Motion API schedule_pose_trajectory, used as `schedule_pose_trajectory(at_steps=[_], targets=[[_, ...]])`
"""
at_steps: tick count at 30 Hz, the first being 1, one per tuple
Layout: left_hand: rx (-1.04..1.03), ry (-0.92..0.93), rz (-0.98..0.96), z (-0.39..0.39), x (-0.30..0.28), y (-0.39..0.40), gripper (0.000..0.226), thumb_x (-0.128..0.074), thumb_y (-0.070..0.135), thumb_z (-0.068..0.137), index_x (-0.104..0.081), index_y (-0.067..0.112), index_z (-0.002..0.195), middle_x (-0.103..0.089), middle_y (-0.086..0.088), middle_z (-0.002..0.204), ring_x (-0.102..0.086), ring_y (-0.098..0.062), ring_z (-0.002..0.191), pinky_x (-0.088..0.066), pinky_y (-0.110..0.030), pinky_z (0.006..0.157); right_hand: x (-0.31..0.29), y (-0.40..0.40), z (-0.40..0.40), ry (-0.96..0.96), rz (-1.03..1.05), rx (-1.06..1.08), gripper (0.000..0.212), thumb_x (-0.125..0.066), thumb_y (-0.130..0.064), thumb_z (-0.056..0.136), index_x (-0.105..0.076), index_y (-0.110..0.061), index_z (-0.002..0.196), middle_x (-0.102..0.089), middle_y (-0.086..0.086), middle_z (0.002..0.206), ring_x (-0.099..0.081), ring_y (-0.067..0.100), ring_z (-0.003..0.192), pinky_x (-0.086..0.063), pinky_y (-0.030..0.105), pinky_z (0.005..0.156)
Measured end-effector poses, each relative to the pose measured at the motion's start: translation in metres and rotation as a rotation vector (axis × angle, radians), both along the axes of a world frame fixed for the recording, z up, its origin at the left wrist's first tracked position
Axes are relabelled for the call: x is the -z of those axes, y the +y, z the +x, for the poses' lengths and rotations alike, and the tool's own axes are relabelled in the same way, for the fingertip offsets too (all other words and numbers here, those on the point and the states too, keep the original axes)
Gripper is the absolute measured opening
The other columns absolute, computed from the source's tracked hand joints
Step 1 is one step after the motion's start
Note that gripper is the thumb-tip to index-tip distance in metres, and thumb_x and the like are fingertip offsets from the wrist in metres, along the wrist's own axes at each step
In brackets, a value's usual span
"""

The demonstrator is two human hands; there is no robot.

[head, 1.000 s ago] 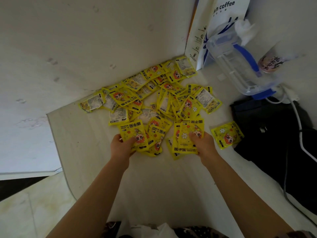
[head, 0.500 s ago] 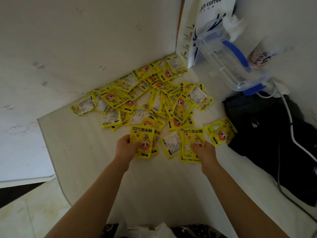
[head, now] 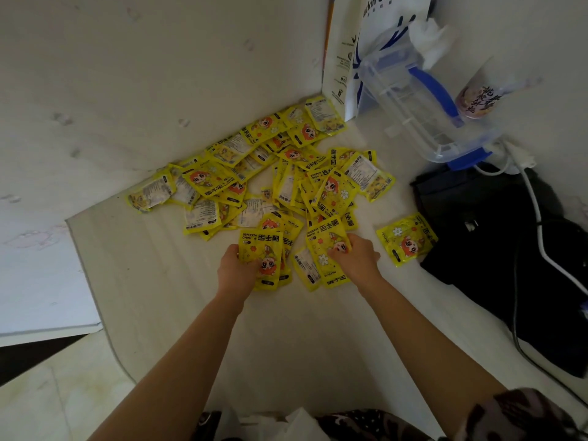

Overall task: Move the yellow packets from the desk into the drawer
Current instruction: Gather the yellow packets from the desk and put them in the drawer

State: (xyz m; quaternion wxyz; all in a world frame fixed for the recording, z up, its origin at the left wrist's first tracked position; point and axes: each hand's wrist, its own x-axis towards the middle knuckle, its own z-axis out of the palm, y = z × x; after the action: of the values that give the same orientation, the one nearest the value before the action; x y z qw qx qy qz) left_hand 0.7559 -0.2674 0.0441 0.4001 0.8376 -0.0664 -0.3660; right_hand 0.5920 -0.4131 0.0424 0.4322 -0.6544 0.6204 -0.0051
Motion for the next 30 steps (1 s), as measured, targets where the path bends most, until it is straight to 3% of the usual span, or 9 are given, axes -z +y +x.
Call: schedule_pose_trajectory(at_steps=[5,8,13,16,19,22,27,30], targets=[[-0.047,0.034,-0.01,-0.009,0.002,0.003,0.02,-0.066,0.012,0.084,-0.056,0.021,0.1,-0.067,-0.002,0.098,-0.065,-0.023,0.089,-0.056,-0.041,0.079,-0.002,0.001,0.007,0.172,0.005,-0.169,0.039,-0.064,-0.044,0.084,-0.054,-0.017,0.11,-0.057,0.014,0.121,-0.039,0.039,0.119,-0.038,0.042,0.088],[-0.085,0.043,-0.005,-0.015,0.003,0.004,0.021,-0.066,0.013,0.084,-0.056,0.021,0.101,-0.067,-0.002,0.098,-0.065,-0.023,0.089,-0.056,-0.037,0.075,-0.004,0.004,0.008,0.12,0.033,-0.161,0.028,-0.064,-0.041,0.085,-0.049,-0.019,0.097,-0.06,0.01,0.118,-0.042,0.037,0.117,-0.039,0.043,0.09],[-0.138,0.078,-0.011,-0.018,0.001,0.008,0.023,-0.068,0.014,0.084,-0.054,0.022,0.101,-0.063,0.003,0.092,-0.064,-0.021,0.09,-0.052,-0.034,0.073,-0.005,0.004,0.003,-0.015,0.009,-0.185,0.034,-0.069,-0.031,0.082,-0.057,-0.013,0.108,-0.062,0.014,0.113,-0.057,0.034,0.107,-0.048,0.038,0.084],[-0.174,0.085,-0.024,-0.02,0.001,0.014,0.025,-0.069,0.013,0.084,-0.054,0.018,0.103,-0.063,-0.001,0.097,-0.064,-0.024,0.093,-0.053,-0.035,0.075,-0.007,0.003,-0.006,-0.082,0.077,-0.134,0.037,-0.07,-0.026,0.082,-0.06,-0.012,0.115,-0.065,0.012,0.114,-0.059,0.032,0.107,-0.05,0.046,0.092],[-0.236,0.138,-0.085,-0.025,0.001,0.02,0.022,-0.069,0.01,0.083,-0.054,0.02,0.097,-0.064,-0.004,0.098,-0.065,-0.027,0.095,-0.056,-0.043,0.08,-0.006,0.006,-0.015,-0.139,0.145,-0.065,0.034,-0.071,-0.024,0.08,-0.06,-0.011,0.11,-0.066,0.01,0.109,-0.063,0.029,0.101,-0.053,0.048,0.09],[-0.282,0.213,-0.14,-0.03,-0.002,0.025,0.023,-0.068,0.01,0.084,-0.054,0.019,0.1,-0.064,-0.002,0.097,-0.067,-0.027,0.092,-0.057,-0.039,0.07,-0.004,0.012,-0.027,-0.211,0.197,0.0,0.032,-0.074,-0.025,0.078,-0.06,-0.012,0.104,-0.068,0.009,0.105,-0.066,0.028,0.097,-0.055,0.049,0.086],[-0.292,0.268,-0.175,-0.038,-0.004,0.035,0.021,-0.067,0.011,0.087,-0.052,0.019,0.1,-0.065,-0.004,0.102,-0.067,-0.025,0.086,-0.053,-0.033,0.062,-0.008,0.026,-0.051,-0.352,0.257,0.142,0.034,-0.072,-0.022,0.083,-0.058,-0.017,0.114,-0.066,0.002,0.112,-0.064,0.02,0.102,-0.054,0.037,0.085],[-0.309,0.324,-0.202,-0.043,-0.004,0.041,0.026,-0.068,0.009,0.086,-0.052,0.016,0.106,-0.067,-0.008,0.106,-0.069,-0.028,0.088,-0.056,-0.04,0.068,-0.011,0.038,-0.067,-0.389,0.247,0.232,0.03,-0.069,-0.019,0.086,-0.056,-0.017,0.113,-0.065,0.004,0.113,-0.064,0.021,0.1,-0.055,0.032,0.077]])
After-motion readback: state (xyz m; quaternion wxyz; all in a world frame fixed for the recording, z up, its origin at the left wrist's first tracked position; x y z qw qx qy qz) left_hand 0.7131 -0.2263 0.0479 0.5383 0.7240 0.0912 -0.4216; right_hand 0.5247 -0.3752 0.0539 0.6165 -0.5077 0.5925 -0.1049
